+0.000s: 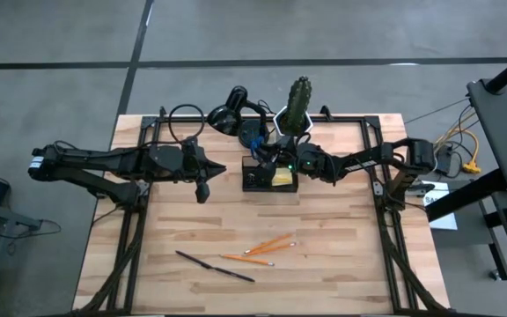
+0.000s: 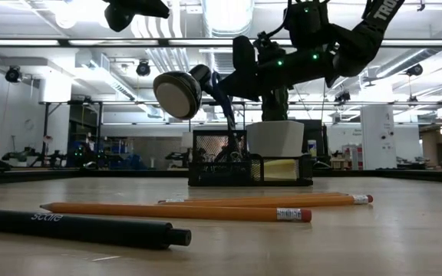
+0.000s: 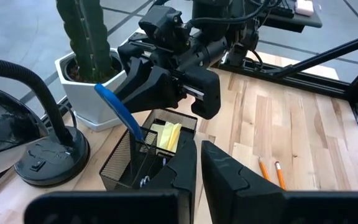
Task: Pick and place office supplies into organizer
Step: Put the blue scissors into the black desk organizer
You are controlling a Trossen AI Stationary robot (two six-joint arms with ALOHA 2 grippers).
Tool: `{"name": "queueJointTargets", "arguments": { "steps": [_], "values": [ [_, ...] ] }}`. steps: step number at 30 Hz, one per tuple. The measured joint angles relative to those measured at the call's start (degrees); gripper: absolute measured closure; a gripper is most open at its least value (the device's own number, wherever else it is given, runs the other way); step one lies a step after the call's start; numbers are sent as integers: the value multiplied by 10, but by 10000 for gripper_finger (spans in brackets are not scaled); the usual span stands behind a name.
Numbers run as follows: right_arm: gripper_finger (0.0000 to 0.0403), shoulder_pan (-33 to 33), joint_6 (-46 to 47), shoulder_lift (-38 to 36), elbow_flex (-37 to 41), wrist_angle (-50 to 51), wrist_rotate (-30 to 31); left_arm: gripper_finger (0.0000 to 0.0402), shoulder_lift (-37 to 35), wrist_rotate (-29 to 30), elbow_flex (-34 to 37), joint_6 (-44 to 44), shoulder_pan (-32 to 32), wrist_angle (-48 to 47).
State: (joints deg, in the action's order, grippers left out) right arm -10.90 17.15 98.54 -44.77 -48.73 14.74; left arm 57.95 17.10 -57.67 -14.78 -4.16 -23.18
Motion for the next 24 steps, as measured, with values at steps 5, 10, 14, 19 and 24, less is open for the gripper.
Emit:
{"name": "queueJointTargets", "arguments": {
  "steps": [5, 10, 14, 19, 24],
  "values": [
    [337, -6, 5, 0, 0, 0, 1, 394, 0, 0, 0, -1, 0, 0],
    [337, -11, 15, 0, 0, 0, 2, 394, 0, 0, 0, -1, 0, 0],
    [337, -13, 31, 0, 0, -2, 2, 394, 0, 0, 0, -14, 0, 0],
    [337, -13, 35, 0, 0, -2, -2, 394, 0, 0, 0, -14, 0, -1],
    [337, -13, 35, 0, 5, -2, -2, 394, 0, 0, 0, -14, 0, -1]
  ]
}}
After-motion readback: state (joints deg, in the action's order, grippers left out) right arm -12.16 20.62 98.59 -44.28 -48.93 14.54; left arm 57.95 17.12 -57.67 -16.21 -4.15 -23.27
